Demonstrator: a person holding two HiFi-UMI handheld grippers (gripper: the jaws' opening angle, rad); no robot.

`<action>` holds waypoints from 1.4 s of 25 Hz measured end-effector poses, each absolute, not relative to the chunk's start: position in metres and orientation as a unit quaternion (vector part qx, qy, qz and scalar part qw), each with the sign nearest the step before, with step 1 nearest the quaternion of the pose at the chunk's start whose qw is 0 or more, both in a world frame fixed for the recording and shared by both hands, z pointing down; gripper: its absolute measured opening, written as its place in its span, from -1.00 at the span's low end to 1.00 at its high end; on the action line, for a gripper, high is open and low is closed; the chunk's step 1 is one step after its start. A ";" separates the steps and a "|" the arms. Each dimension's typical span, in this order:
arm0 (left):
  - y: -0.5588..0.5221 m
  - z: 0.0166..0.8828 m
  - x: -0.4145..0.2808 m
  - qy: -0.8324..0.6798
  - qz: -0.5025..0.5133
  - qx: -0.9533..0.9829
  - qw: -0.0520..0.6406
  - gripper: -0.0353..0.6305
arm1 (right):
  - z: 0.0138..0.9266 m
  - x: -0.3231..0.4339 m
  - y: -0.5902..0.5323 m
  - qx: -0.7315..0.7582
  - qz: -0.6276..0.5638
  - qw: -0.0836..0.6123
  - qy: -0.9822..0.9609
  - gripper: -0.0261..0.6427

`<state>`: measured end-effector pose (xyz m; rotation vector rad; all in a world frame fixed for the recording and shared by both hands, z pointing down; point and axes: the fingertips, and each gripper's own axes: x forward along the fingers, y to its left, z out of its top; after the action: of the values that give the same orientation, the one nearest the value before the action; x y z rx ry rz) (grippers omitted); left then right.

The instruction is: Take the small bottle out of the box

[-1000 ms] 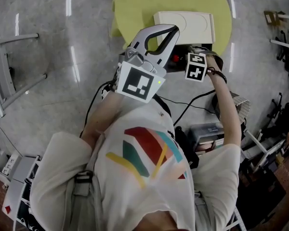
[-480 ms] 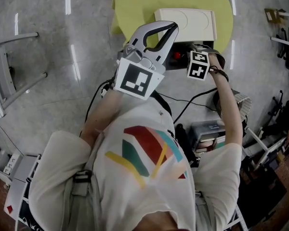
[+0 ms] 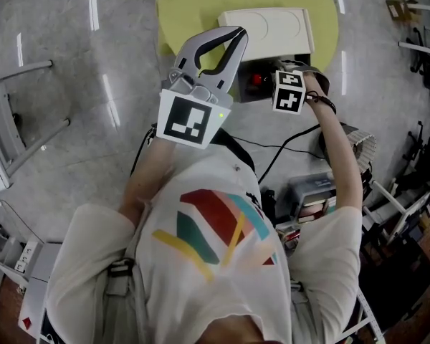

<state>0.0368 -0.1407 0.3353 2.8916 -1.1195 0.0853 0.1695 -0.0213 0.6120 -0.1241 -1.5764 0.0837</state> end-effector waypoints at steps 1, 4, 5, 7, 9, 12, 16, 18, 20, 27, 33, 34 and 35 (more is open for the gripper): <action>-0.140 0.336 0.037 -0.361 0.028 0.932 0.019 -0.85 | 0.613 0.170 -0.020 -0.055 0.036 0.703 -0.708 -0.28; -0.137 0.336 0.036 -0.360 0.030 0.932 0.018 -0.85 | 0.612 0.168 -0.018 -0.055 0.036 0.702 -0.709 -0.28; -0.138 0.335 0.036 -0.360 0.030 0.932 0.017 -0.85 | 0.612 0.168 -0.018 -0.056 0.036 0.703 -0.708 -0.28; -0.140 0.333 0.035 -0.362 0.028 0.931 0.017 -0.85 | 0.610 0.168 -0.020 -0.057 0.035 0.706 -0.705 -0.28; -0.143 0.331 0.034 -0.365 0.025 0.930 0.019 -0.85 | 0.607 0.166 -0.026 -0.052 0.033 0.705 -0.707 -0.28; -0.148 0.328 0.034 -0.365 0.022 0.931 0.011 -0.85 | 0.598 0.161 -0.036 -0.041 0.026 0.700 -0.712 -0.28; -0.151 0.319 0.033 -0.364 0.012 0.931 0.000 -0.85 | 0.581 0.153 -0.041 -0.025 0.025 0.690 -0.723 -0.28; -0.155 0.312 0.033 -0.363 0.003 0.932 -0.004 -0.85 | 0.570 0.149 -0.049 -0.009 0.021 0.685 -0.728 -0.28; -0.159 0.304 0.035 -0.362 -0.007 0.932 -0.012 -0.85 | 0.557 0.147 -0.058 0.008 0.016 0.682 -0.732 -0.28; -0.163 0.273 0.033 -0.351 -0.038 0.935 -0.044 -0.85 | 0.507 0.133 -0.094 0.107 -0.020 0.653 -0.749 -0.28; -0.163 0.230 0.051 -0.340 -0.049 0.935 -0.089 -0.85 | 0.430 0.145 -0.127 0.241 -0.066 0.596 -0.763 -0.28; -0.163 0.224 0.054 -0.342 -0.052 0.934 -0.094 -0.85 | 0.418 0.148 -0.131 0.258 -0.072 0.585 -0.766 -0.28; -0.164 0.219 0.057 -0.344 -0.056 0.933 -0.095 -0.85 | 0.406 0.150 -0.135 0.277 -0.077 0.571 -0.769 -0.28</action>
<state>0.0567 -0.1639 0.2194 3.1209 -1.1500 -0.1866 0.1500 -0.1345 0.4058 0.6506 -1.8049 -0.1800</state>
